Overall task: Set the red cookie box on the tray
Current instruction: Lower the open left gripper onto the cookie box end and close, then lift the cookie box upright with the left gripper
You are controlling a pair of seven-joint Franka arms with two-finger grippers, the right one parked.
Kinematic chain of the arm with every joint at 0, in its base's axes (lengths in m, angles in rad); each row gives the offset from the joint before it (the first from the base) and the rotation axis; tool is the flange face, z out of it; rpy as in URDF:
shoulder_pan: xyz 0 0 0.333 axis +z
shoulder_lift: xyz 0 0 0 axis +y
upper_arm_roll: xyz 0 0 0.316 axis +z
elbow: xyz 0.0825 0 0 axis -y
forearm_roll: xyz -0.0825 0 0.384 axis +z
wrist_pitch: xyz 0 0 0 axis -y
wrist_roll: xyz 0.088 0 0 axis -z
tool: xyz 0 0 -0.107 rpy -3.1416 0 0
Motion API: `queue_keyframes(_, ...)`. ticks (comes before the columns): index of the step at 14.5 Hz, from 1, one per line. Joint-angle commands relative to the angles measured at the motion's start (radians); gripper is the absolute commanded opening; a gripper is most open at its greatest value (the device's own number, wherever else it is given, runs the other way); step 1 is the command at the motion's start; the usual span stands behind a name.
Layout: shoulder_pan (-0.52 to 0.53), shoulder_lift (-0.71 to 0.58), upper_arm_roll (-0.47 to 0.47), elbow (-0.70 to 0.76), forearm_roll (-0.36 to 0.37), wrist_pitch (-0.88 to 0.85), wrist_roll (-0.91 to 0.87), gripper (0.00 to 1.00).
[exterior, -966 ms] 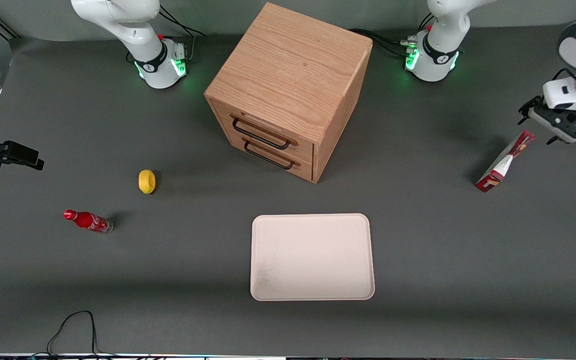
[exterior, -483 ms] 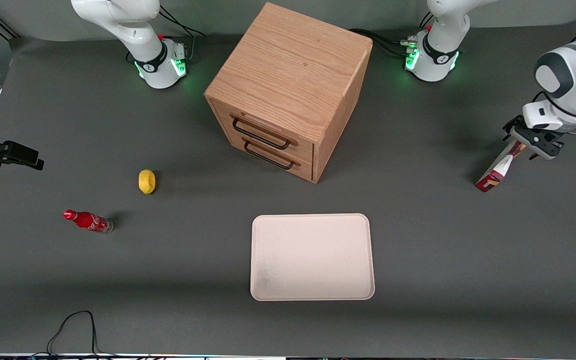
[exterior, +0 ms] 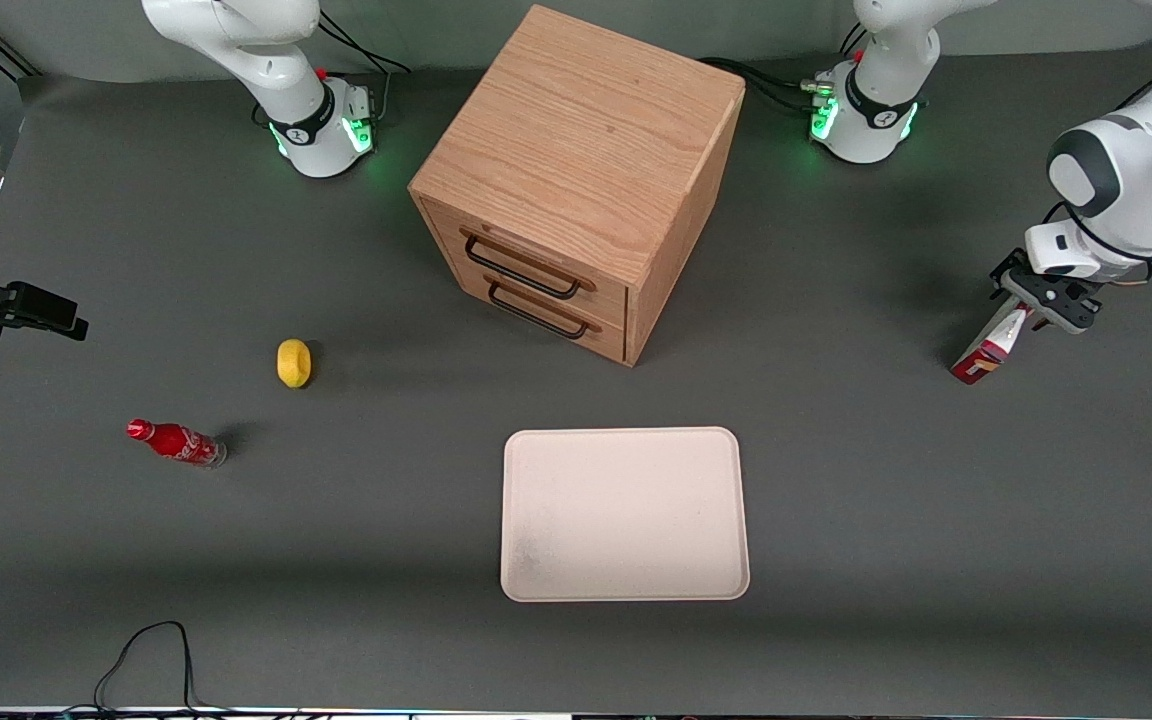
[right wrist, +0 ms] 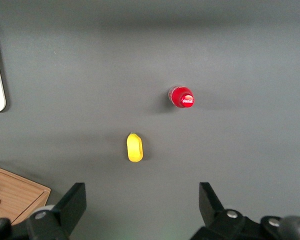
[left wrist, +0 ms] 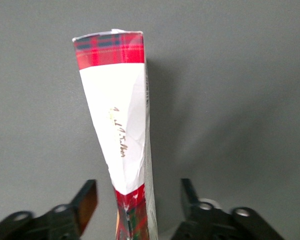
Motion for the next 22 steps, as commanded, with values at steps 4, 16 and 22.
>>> queue_keyframes(4, -0.004, -0.003, 0.004, 0.021, -0.053, -0.016, 0.007, 0.0)
queue_keyframes(16, 0.007, -0.28, 0.012, 0.452, -0.011, -0.779, -0.092, 0.0)
queue_keyframes(22, -0.001, -0.256, 0.003, 0.772, 0.052, -1.068, -0.165, 0.0)
